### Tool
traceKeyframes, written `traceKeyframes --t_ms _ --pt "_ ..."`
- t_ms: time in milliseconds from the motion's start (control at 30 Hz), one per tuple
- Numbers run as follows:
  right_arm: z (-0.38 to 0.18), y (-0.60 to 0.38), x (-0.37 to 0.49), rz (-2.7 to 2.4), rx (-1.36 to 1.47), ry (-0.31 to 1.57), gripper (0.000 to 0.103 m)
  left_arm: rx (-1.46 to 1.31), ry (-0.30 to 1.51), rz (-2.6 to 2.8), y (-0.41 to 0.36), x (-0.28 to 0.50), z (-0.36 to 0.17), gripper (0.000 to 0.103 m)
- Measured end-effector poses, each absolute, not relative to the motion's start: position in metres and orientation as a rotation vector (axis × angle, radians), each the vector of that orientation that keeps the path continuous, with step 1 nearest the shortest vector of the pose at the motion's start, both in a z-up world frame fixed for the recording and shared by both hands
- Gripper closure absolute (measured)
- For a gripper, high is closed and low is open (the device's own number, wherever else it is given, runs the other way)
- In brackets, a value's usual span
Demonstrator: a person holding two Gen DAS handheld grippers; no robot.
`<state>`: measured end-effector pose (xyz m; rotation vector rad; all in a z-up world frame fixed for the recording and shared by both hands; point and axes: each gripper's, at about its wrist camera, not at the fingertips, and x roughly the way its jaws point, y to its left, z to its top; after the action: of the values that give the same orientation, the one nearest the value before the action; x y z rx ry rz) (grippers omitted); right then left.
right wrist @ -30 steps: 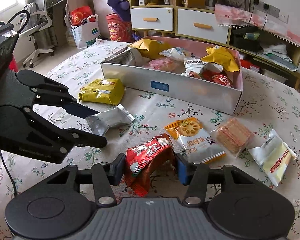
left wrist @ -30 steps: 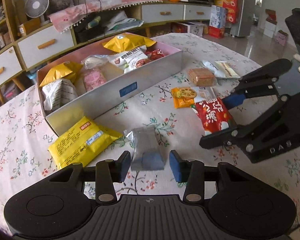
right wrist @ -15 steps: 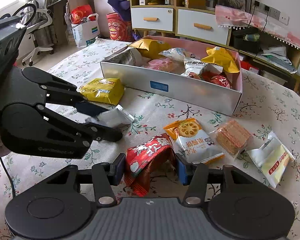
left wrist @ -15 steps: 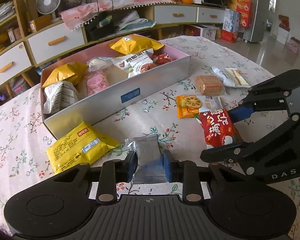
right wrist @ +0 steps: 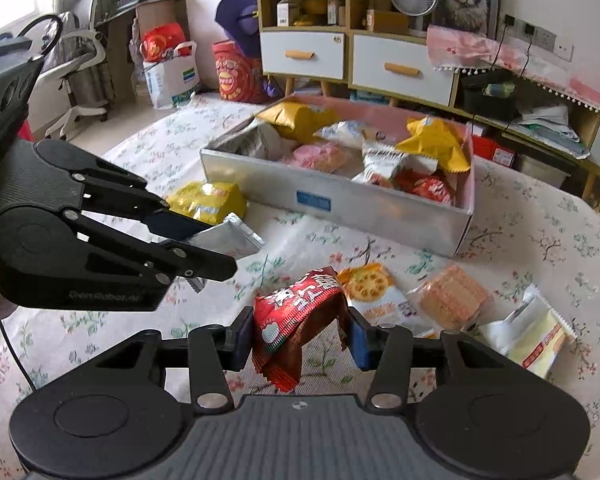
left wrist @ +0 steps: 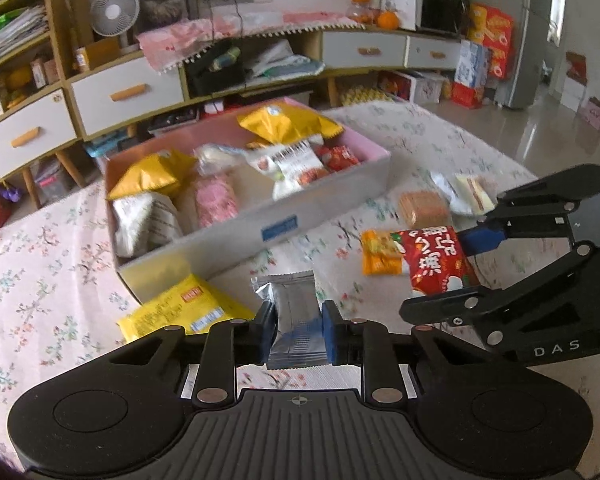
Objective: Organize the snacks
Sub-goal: 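Carry the silver wrapper and red bag into the pink box and release both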
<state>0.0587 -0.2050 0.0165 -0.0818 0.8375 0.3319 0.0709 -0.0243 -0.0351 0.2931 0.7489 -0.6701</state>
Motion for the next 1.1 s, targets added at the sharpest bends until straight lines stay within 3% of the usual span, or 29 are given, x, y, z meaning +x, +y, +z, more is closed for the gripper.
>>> traceKeyframes --t_ms 467,1100 --pt "0.053 -0.209 0.103 0.277 -0.072 0.735 0.076 0.257 0.686 -0.577 -0.019 0.101 -0.008 0.081" --pt "0.042 -0.214 0.159 0.187 0.131 0.754 0.075 0.194 0.686 -0.472 -0.041 0.149 -0.025 0.081"
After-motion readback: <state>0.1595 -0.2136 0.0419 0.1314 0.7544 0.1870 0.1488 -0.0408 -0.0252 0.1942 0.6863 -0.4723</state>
